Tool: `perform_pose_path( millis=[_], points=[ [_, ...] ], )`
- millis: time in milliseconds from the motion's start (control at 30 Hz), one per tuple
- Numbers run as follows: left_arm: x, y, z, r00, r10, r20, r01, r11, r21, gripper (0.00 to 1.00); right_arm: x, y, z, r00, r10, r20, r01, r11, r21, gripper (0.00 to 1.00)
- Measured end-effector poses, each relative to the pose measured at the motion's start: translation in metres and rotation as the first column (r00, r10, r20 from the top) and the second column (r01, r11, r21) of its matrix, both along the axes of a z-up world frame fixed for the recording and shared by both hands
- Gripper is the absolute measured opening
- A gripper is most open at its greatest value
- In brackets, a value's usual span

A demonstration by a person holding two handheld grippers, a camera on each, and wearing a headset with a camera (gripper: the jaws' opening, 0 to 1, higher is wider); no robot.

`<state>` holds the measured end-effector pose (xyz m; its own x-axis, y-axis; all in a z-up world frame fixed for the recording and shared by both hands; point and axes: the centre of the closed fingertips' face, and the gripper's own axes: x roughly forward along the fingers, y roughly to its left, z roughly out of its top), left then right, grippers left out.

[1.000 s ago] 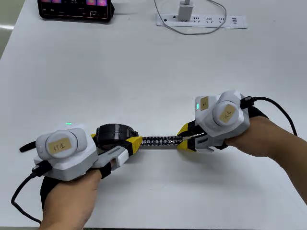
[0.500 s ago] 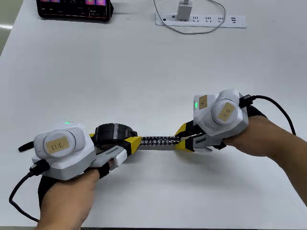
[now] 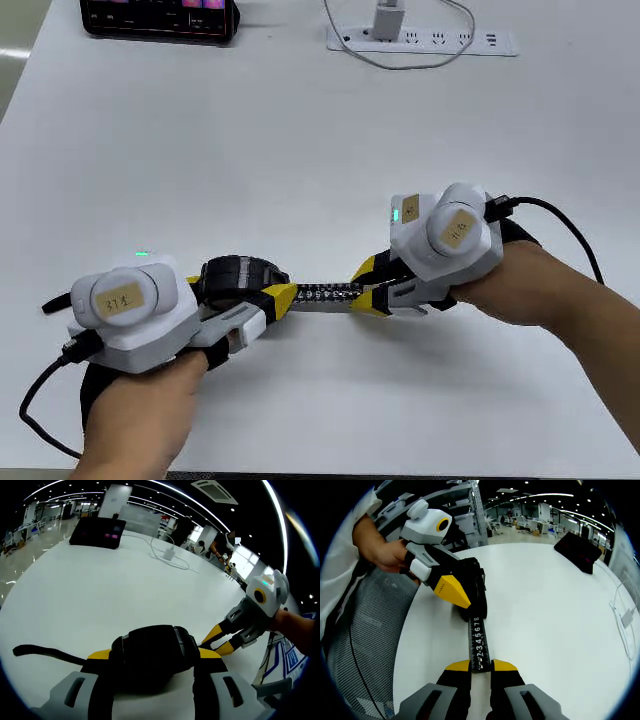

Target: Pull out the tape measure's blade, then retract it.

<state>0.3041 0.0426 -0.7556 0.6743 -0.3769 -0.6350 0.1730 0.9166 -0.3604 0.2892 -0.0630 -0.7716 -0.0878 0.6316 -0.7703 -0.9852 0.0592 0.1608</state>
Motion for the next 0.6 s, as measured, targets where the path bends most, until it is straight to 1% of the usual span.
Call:
perform_pose_path(
  millis=[133, 300, 600],
  points=[
    [0.000, 0.000, 0.001, 1.000, 0.001, 0.000, -0.001, 1.000, -0.009, 0.59, -0.001, 0.004, 0.001, 1.000, -0.002, -0.004, 0.002, 1.000, 0.012, 0.10],
    [0.000, 0.000, 0.002, 1.000, 0.000, 0.002, 0.000, 1.000, -0.017, 0.59, -0.001, 0.009, 0.003, 1.000, 0.001, 0.003, -0.001, 1.000, 0.027, 0.10],
    [-0.001, 0.000, 0.003, 1.000, -0.002, 0.000, 0.002, 1.000, -0.023, 0.59, 0.000, 0.020, 0.002, 1.000, 0.013, 0.016, -0.014, 0.999, 0.039, 0.10]
  ],
)
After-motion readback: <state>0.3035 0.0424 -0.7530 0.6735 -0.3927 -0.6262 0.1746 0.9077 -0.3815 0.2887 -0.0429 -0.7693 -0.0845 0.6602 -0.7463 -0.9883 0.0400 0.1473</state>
